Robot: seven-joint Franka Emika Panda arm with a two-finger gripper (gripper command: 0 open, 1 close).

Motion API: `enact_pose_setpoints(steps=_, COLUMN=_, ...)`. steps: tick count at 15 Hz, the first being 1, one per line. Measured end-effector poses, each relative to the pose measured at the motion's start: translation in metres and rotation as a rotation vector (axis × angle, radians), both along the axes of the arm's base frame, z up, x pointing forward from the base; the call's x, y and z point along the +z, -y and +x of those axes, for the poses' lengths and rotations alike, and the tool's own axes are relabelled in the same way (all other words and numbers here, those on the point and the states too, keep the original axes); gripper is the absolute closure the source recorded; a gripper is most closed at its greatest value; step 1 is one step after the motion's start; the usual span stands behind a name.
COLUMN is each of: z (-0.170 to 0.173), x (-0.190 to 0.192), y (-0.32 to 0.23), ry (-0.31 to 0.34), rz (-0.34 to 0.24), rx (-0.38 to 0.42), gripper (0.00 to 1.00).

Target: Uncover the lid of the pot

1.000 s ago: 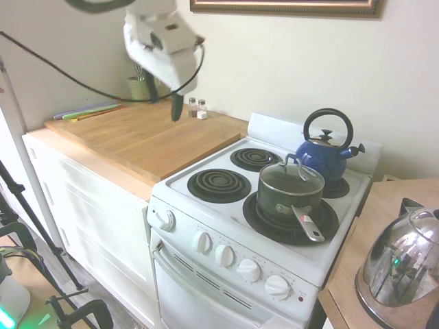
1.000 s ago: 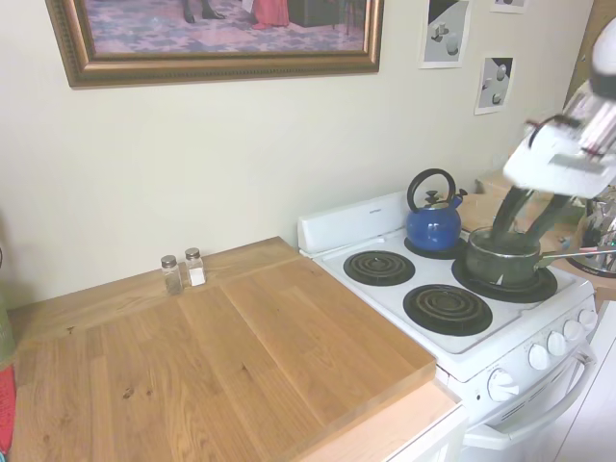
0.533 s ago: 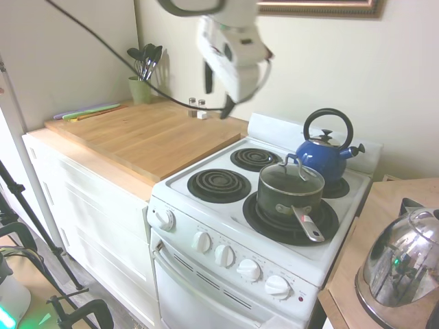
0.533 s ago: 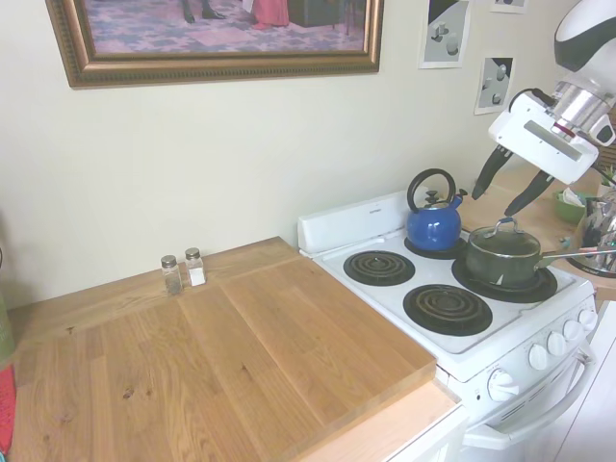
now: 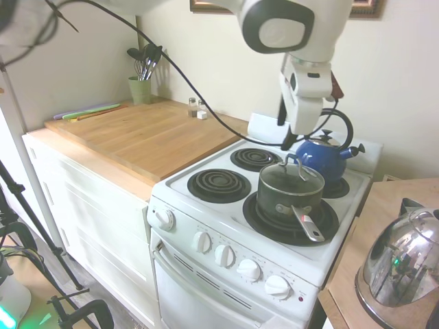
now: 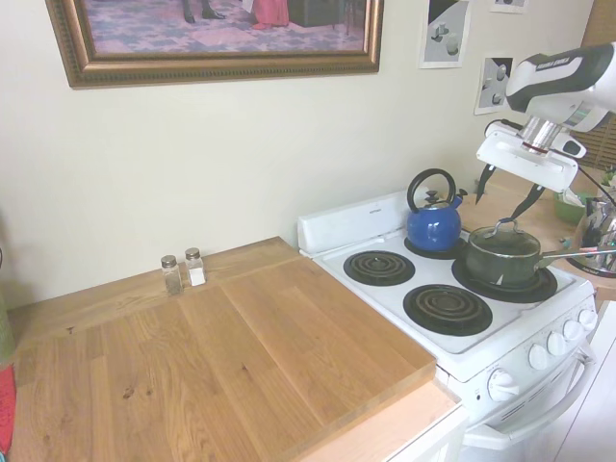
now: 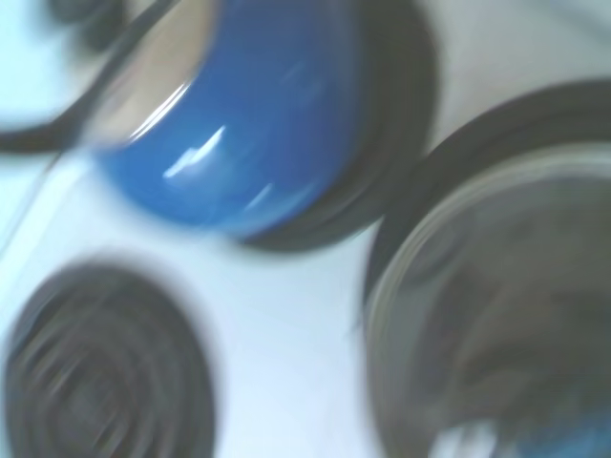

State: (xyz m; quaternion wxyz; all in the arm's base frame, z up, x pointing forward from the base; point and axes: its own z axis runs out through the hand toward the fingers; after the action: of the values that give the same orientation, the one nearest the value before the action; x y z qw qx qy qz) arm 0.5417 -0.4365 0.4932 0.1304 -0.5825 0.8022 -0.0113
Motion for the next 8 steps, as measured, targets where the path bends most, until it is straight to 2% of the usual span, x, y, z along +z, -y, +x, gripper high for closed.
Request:
enact_pose_setpoints(steps=1, z=0.005, x=-0.004, y=0.005, ry=-0.046, rz=0.003, rx=-0.033, gripper=0.0)
enact_pose_setpoints(steps=2, z=0.008, x=-0.005, y=0.009, ry=-0.078, rz=0.006, rx=-0.046, gripper=1.0)
enact_pose_setpoints(steps=8, z=0.016, x=-0.003, y=0.002, ry=-0.145, rz=0.031, rx=-0.031, gripper=1.0)
